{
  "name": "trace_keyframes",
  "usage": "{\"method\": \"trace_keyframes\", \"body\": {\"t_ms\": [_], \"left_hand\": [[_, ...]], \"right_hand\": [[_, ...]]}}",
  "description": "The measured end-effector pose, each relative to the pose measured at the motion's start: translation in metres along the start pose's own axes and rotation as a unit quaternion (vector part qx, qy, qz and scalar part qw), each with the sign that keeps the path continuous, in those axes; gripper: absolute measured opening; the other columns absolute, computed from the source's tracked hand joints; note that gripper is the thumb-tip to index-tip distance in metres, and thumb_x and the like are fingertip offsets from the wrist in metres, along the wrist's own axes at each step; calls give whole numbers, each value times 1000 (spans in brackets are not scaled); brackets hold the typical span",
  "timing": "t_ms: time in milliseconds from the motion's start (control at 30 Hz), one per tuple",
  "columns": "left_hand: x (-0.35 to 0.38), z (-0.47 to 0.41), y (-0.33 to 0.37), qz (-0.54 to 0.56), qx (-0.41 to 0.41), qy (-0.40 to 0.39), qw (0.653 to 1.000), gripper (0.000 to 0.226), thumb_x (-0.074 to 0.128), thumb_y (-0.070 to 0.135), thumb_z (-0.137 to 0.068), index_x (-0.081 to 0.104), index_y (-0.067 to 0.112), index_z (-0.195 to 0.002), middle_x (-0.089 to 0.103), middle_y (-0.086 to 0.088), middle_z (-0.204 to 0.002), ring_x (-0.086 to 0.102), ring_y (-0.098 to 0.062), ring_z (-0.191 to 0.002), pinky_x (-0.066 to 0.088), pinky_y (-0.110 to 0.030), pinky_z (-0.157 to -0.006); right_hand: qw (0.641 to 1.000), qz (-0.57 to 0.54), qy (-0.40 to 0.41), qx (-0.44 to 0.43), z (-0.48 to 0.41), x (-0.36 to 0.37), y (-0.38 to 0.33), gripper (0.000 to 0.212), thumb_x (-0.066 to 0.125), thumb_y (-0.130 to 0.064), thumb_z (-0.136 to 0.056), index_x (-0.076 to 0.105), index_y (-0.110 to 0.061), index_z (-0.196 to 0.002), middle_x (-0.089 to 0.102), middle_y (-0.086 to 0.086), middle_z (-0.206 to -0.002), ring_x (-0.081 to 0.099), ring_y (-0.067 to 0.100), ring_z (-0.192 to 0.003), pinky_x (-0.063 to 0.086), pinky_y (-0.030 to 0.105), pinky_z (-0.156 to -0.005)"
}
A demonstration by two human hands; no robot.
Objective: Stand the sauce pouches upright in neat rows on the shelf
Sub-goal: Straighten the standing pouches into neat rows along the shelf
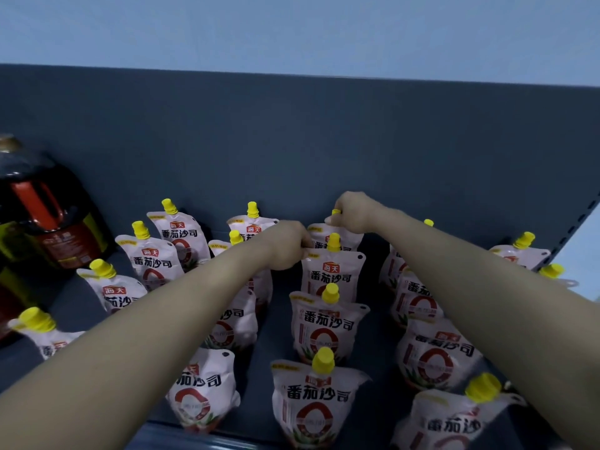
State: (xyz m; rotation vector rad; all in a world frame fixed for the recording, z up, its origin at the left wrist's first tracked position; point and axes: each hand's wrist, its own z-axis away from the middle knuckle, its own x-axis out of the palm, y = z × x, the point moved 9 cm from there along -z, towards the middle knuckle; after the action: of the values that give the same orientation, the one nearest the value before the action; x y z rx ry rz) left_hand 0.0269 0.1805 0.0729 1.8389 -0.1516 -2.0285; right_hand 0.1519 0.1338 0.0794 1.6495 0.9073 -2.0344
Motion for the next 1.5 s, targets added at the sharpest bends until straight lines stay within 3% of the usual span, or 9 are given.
{"method": "trace_keyframes", "body": {"t_ms": [267,567,667,867,1033,1133,1267,1400,1500], "left_hand": [[-21,9,3,12,19,50,998,30,51,8,-91,64,10,-119,64,-7,-122,58,-22,-112,46,-26,-89],[-49,35,55,120,126,122,977,23,53,9,-89,69,12,-105,68,-2,-103,64,-15,-87,52,-26,-77],[-43,46,93,133,189,100,968,17,57,12,-88,70,15,-99,62,8,-81,54,0,-67,43,-12,-59],[2,72,153,94,281,-15,955,21,63,25,-87,71,14,-103,61,8,-77,53,-2,-68,41,-12,-62],[35,93,171,50,290,-113,949,33,62,39,-86,68,15,-109,69,0,-105,62,-13,-96,48,-23,-80],[55,100,175,-1,283,-157,946,38,66,37,-83,65,17,-115,68,3,-110,61,-11,-100,48,-25,-86],[76,100,180,-42,266,-179,946,33,62,23,-87,64,15,-120,67,2,-116,61,-13,-103,48,-28,-93],[89,95,181,-29,229,-185,955,22,55,13,-90,69,9,-106,63,4,-88,56,-10,-76,46,-18,-67],[91,92,179,5,196,-177,964,22,53,9,-91,71,12,-103,56,17,-71,54,-4,-64,52,-21,-67]], "right_hand": [[998,-3,59,5,24,-30,-2,36,63,-34,-90,64,2,-85,61,11,-82,57,29,-79,46,32,-64],[988,-11,141,60,96,-71,25,26,67,-28,-87,70,-11,-106,69,12,-113,63,28,-105,50,32,-88],[984,-10,148,95,133,-75,43,26,68,-25,-86,72,-10,-107,71,11,-113,63,26,-107,48,29,-89],[978,-10,131,161,191,-62,82,26,70,-25,-84,73,-13,-107,72,7,-109,64,23,-104,49,29,-90],[986,-59,51,145,208,-41,87,22,72,-18,-84,72,-13,-105,68,-2,-88,60,14,-87,46,23,-77],[989,-29,-55,133,206,-17,82,32,76,-19,-79,71,-17,-111,70,-4,-97,61,16,-95,46,26,-94],[990,28,-91,107,196,7,83,31,72,-20,-82,70,-18,-113,68,0,-104,56,15,-93,42,24,-81],[993,35,-88,70,193,12,83,22,70,-20,-84,75,-20,-106,65,-2,-94,56,16,-89,43,23,-71],[994,44,-92,48,192,13,82,25,70,-23,-84,74,-22,-109,69,-2,-103,60,19,-95,44,26,-77]]}}
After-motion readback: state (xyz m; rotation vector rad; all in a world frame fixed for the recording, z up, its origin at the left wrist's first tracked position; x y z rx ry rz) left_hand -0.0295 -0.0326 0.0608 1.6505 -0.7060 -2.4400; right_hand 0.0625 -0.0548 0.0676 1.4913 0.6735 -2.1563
